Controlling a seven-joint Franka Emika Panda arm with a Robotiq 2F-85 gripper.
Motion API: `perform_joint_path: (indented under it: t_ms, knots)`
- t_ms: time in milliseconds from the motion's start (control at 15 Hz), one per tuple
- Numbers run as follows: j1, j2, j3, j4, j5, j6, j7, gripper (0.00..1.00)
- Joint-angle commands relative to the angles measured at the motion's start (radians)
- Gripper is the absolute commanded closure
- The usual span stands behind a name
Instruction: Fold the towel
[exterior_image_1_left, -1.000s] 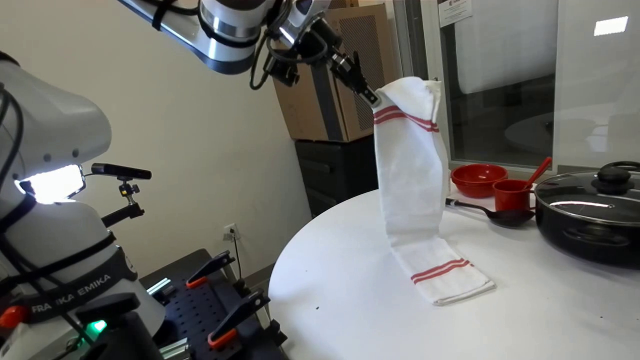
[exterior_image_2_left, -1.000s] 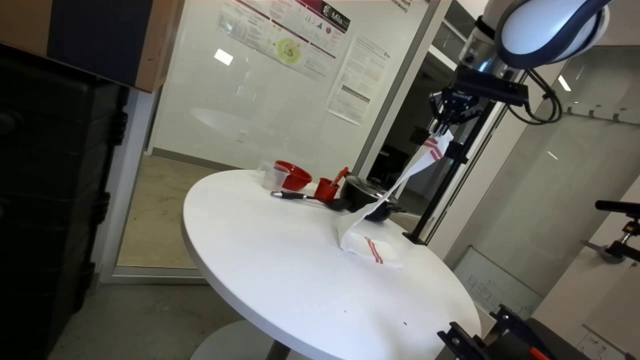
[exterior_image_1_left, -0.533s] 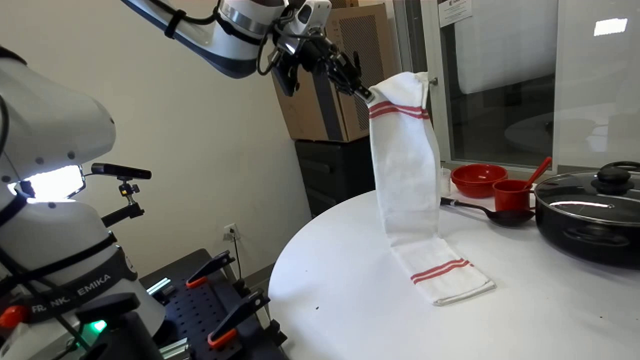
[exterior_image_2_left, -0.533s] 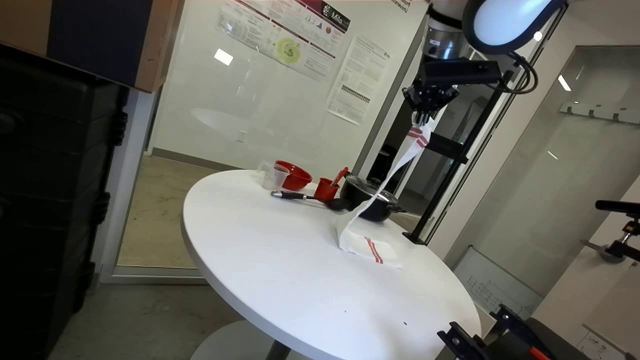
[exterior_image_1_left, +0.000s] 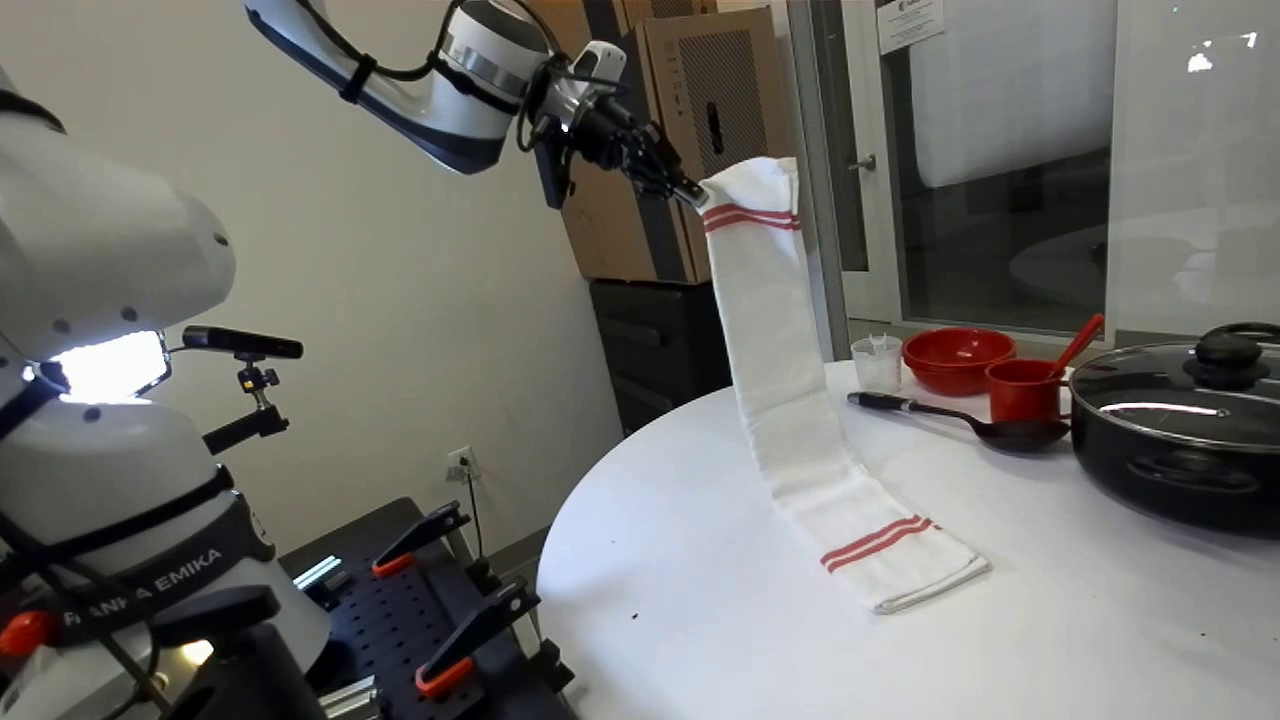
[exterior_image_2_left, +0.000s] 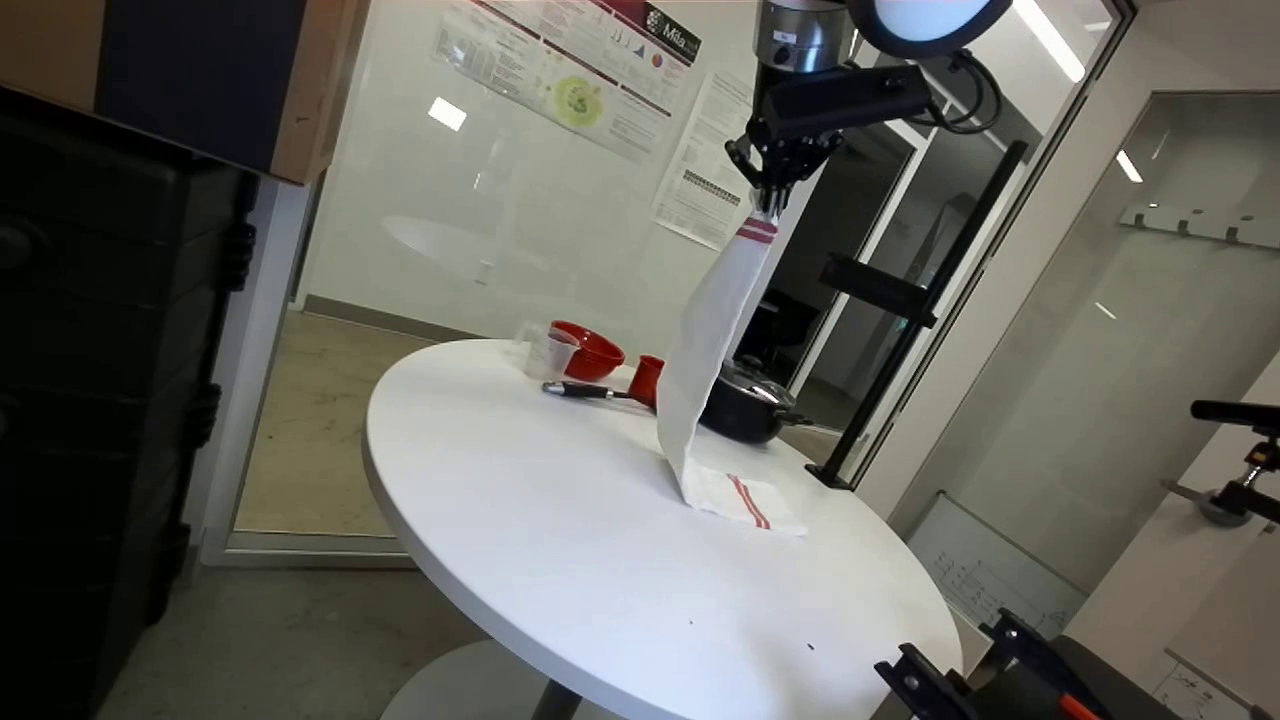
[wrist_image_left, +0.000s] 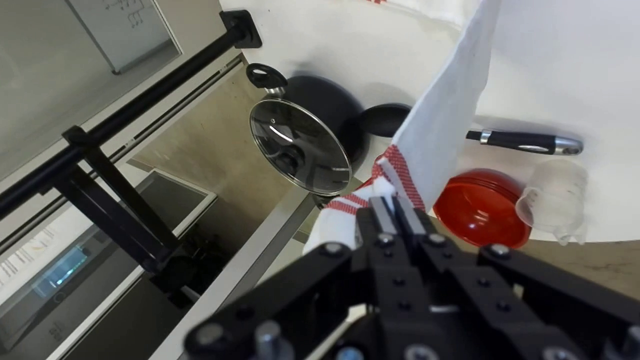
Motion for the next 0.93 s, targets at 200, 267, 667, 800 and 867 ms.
perform_joint_path:
  t_ms: [200,267,667,800,867]
  knots:
    - [-0.267,-0.201,0.230,0.061,0.382,0.147,-0.312,0.99]
    - [-0.315,-0.231,0.274,0.073,0.462,0.154,-0.373,0.99]
    - [-0.567,-0.445,0.467,0.212,0.828,0.069,-0.679,0.99]
    - [-0.595,-0.487,0.456,0.237,0.855,0.037,-0.724,0.99]
    - [-0.606,-0.506,0.443,0.246,0.853,0.005,-0.747,0.99]
